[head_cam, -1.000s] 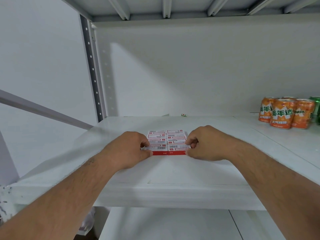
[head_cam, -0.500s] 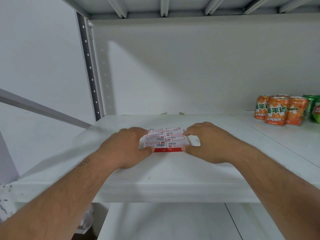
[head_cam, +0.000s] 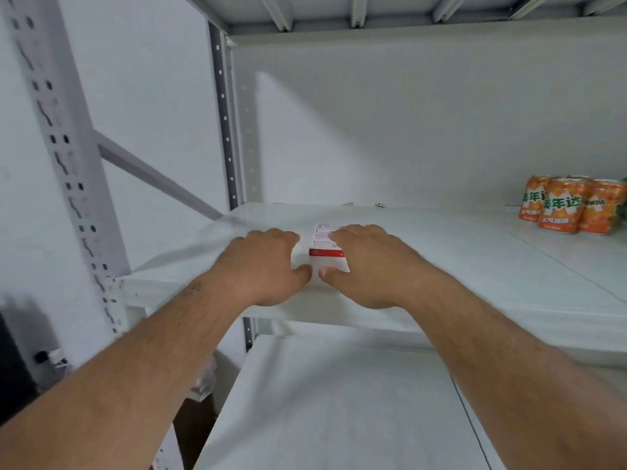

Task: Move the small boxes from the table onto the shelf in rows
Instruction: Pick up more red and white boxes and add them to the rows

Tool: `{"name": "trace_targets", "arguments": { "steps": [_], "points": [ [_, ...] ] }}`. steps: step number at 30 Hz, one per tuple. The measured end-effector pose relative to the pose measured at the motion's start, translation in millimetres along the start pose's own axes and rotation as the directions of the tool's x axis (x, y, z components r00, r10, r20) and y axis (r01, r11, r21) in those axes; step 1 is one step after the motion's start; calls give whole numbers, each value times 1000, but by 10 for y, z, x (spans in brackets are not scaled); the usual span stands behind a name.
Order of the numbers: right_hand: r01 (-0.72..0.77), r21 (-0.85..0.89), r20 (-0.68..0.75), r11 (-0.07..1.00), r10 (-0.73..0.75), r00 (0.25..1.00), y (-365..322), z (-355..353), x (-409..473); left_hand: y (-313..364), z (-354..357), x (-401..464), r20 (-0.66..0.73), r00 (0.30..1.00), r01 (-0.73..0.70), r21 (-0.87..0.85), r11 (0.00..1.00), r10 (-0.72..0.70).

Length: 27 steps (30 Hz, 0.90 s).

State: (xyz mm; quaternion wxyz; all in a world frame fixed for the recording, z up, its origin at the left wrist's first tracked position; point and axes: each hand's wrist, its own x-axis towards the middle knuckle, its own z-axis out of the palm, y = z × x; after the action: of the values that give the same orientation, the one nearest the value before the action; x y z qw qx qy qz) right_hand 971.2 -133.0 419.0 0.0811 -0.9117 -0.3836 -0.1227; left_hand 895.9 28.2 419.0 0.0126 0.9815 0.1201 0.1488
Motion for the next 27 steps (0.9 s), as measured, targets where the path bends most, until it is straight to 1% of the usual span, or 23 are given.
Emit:
{"name": "trace_targets", "arguments": {
  "steps": [4, 9, 12, 17, 22, 27],
  "points": [
    [96, 0, 1, 995, -96, 995, -86, -34, -211, 168, -89, -400, -21, 994, 106, 44, 993, -105],
    [233, 38, 36, 972, -234, 972, -126, -137, -627, 417, -131, -971, -32, 966, 258, 90, 962, -256],
    [313, 78, 31, 946, -316, 948, -179, -144, -887, 524, -142, -1330, -35, 937, 350, 110, 930, -348],
    [408, 135, 28, 903, -415, 909, -409, -73, -1270, 638, -136, -1982, -32, 880, 473, 135, 871, -473],
    [478, 170, 46, 862, -492, 870, -775, 44, -1694, 692, -134, -2705, -57, 826, 562, 159, 812, -561],
    [557, 211, 81, 804, -582, 809, -1177, 227, -2156, 707, -55, -3517, -62, 776, 630, 133, 765, -628]
  ]
}}
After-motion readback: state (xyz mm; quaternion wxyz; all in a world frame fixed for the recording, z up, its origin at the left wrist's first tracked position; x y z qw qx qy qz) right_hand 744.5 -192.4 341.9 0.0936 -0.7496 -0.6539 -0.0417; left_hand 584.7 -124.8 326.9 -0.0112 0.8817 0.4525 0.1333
